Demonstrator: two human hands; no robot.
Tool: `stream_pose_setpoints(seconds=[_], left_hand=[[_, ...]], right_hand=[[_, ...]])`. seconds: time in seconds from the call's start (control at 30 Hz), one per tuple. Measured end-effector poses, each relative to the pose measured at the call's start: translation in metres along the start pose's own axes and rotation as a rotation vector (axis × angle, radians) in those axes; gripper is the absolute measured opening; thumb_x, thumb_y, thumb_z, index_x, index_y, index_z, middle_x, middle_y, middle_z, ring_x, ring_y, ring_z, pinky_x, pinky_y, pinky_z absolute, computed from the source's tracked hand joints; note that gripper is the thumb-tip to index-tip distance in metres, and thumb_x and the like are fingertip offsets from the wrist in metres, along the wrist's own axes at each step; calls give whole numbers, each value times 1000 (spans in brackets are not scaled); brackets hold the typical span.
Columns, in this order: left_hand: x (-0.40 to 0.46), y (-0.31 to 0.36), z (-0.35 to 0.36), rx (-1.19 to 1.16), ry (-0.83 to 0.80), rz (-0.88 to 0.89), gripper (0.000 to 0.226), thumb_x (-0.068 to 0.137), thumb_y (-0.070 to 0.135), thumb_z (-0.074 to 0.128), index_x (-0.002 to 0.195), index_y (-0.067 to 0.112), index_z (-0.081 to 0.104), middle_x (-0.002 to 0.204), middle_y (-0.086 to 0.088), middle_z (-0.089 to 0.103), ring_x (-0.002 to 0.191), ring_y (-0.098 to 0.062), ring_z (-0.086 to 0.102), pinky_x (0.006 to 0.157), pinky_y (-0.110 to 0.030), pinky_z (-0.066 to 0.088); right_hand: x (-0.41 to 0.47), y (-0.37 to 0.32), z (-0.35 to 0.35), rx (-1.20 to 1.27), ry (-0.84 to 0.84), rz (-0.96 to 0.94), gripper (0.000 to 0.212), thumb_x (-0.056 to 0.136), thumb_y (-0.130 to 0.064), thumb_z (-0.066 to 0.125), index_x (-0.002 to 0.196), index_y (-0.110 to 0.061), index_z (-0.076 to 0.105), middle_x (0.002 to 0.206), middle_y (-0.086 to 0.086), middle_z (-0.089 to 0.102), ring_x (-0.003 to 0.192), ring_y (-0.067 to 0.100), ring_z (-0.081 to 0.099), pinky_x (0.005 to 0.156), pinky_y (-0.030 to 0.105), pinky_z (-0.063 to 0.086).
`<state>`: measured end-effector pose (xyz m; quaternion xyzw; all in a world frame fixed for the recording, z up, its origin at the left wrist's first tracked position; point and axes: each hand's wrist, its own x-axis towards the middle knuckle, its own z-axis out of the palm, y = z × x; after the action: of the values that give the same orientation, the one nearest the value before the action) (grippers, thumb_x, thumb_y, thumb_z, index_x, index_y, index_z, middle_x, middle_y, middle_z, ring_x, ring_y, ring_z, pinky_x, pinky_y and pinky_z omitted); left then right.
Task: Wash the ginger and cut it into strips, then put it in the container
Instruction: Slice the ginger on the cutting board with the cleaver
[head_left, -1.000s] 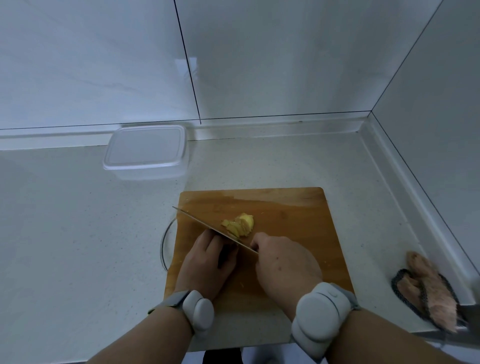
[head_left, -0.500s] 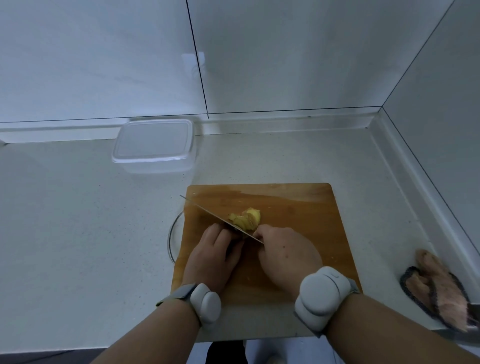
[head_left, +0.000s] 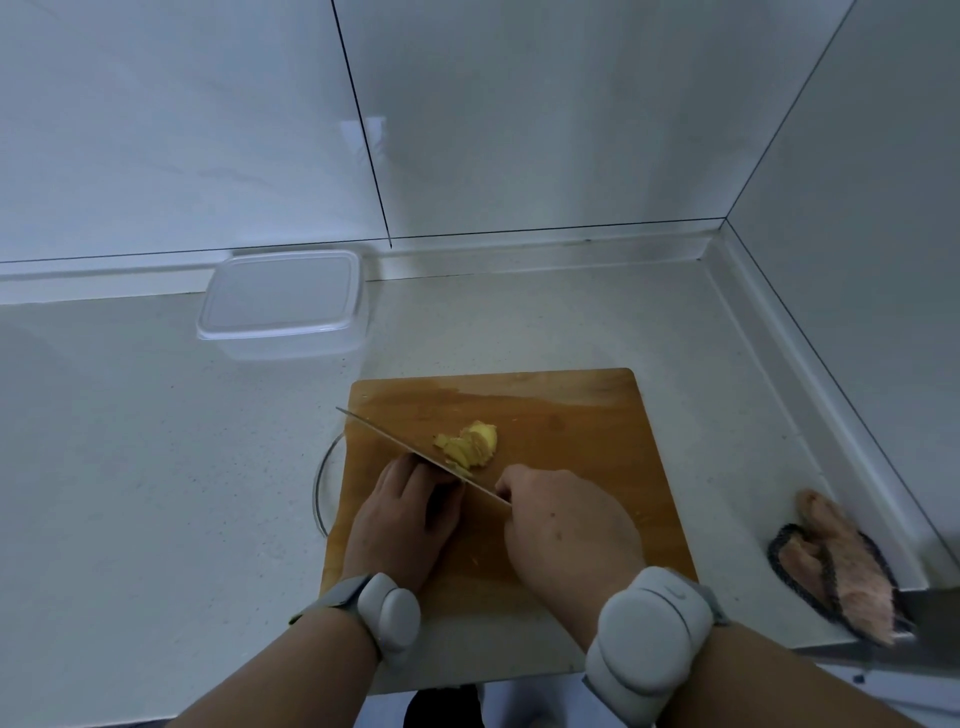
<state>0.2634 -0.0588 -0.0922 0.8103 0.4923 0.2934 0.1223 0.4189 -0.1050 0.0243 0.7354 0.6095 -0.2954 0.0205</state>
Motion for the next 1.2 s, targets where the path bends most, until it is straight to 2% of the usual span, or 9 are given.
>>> stream_pose_setpoints(seconds=[0.3, 0.73, 0.93, 1.1, 1.2], left_hand=[[0, -1, 1, -37, 8, 21, 24, 86, 38, 52, 105, 22, 54, 103, -4, 63, 92, -17, 56, 69, -25, 51], [1, 0, 1, -24, 28, 27, 27, 86, 36, 54, 101, 15, 60, 99, -4, 63, 90, -13, 53, 71, -19, 46], [1, 2, -2, -46, 24, 26, 22, 84, 33, 57, 96, 15, 60, 93, -1, 60, 82, -12, 53, 66, -16, 42], [1, 7, -5, -70, 3, -51, 22, 81, 32, 53, 89, 13, 60, 88, 1, 57, 75, -9, 50, 64, -9, 36], [1, 6, -5, -86, 7, -39, 19, 82, 31, 54, 87, 13, 59, 88, 2, 57, 75, -9, 50, 64, -12, 40]], right_hand=[[7, -3, 2, 1, -3, 3, 25, 98, -14, 50, 120, -25, 57, 96, 0, 64, 84, 20, 63, 79, 38, 58], [15, -7, 4, -18, -5, -10, 28, 97, -12, 50, 121, -24, 55, 97, 0, 64, 84, 20, 63, 79, 39, 58], [27, -13, 7, -27, -26, -6, 32, 97, -7, 46, 124, -21, 55, 104, 4, 64, 91, 23, 63, 82, 40, 55], [26, -9, 10, -23, 9, -27, 25, 98, -12, 46, 118, -23, 58, 96, 2, 64, 83, 21, 63, 78, 40, 57], [26, -8, 7, -14, 28, -37, 25, 98, -13, 46, 115, -24, 60, 91, 1, 65, 78, 21, 63, 74, 40, 58]])
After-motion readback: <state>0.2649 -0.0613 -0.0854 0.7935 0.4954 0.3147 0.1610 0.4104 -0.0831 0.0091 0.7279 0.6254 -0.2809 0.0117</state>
